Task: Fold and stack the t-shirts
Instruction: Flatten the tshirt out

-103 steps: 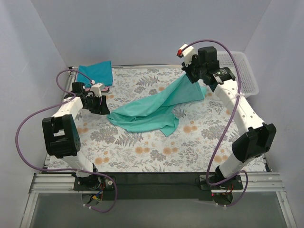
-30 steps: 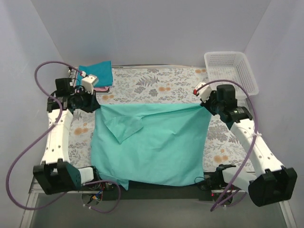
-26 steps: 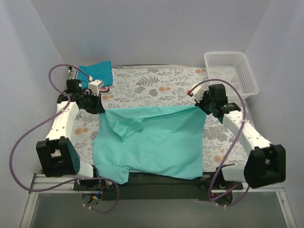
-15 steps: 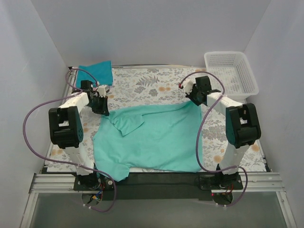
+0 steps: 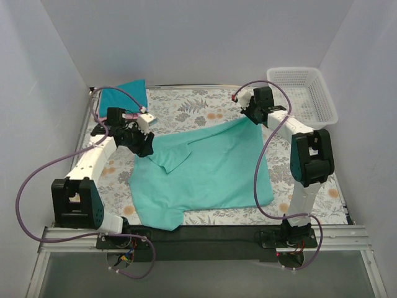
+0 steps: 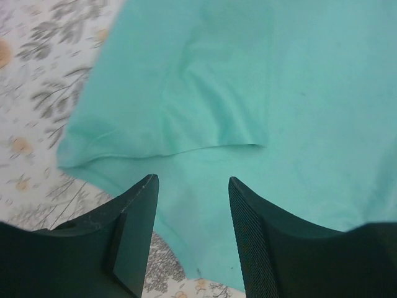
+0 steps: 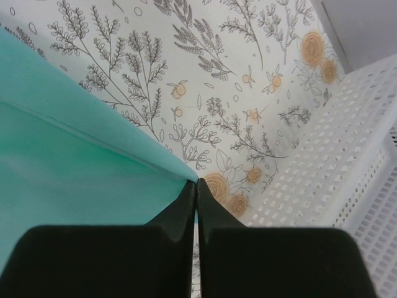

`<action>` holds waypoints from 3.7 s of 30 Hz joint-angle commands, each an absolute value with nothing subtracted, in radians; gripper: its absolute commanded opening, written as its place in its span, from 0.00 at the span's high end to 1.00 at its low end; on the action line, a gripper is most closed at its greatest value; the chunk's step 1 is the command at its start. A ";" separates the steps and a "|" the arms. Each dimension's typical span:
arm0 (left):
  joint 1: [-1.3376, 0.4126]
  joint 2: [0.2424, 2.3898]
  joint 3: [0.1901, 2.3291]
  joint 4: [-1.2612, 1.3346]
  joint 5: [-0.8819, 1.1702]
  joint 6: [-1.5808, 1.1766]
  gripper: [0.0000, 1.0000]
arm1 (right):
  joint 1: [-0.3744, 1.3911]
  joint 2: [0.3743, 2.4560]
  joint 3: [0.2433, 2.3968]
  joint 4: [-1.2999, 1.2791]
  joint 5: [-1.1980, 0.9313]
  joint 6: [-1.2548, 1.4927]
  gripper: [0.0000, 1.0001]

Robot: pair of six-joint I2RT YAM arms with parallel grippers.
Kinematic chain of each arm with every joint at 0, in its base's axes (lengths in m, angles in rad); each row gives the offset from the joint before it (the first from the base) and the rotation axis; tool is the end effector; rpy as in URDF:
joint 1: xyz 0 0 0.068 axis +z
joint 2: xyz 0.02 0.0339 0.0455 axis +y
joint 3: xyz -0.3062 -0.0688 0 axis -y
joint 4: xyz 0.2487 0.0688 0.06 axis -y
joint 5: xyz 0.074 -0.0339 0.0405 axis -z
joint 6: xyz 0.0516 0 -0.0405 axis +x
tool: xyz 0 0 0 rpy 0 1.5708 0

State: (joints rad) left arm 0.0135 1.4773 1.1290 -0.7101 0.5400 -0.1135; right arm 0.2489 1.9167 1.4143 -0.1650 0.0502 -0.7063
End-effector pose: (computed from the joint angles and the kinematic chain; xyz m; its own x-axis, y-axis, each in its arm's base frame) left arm 0.3040 -0.0224 0.2868 -0.8931 -0.1092 -0.4364 0.1402 0.8542 -0.5007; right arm 0.4555 0.1131 0.2567 -0.3215 -0.7505 -0.5774 -0.5474 0.6448 -0.5334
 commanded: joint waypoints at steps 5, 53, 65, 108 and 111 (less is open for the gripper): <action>-0.208 1.466 1.045 -0.719 0.572 0.080 0.53 | 0.245 1.928 1.440 -0.216 0.046 -0.696 0.99; -0.144 2.327 1.951 -0.246 0.179 -0.112 1.00 | 0.207 2.123 1.631 -0.140 0.140 -0.796 0.99; -0.144 2.350 2.106 -0.261 0.199 -0.250 0.61 | 0.215 2.091 1.750 -0.241 0.128 -0.709 0.41; -0.123 1.948 1.645 -0.798 0.514 -0.237 0.52 | 0.212 1.826 1.466 -0.696 -0.225 -0.656 0.59; -0.123 1.771 1.479 -0.838 0.586 -0.097 0.50 | 0.233 1.670 1.355 -0.710 -0.236 -0.664 0.58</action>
State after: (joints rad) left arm -0.1310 2.0346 1.5734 -0.7658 0.4587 -0.2626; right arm 0.2073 1.8561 1.4120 -0.6666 -0.1761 -0.6312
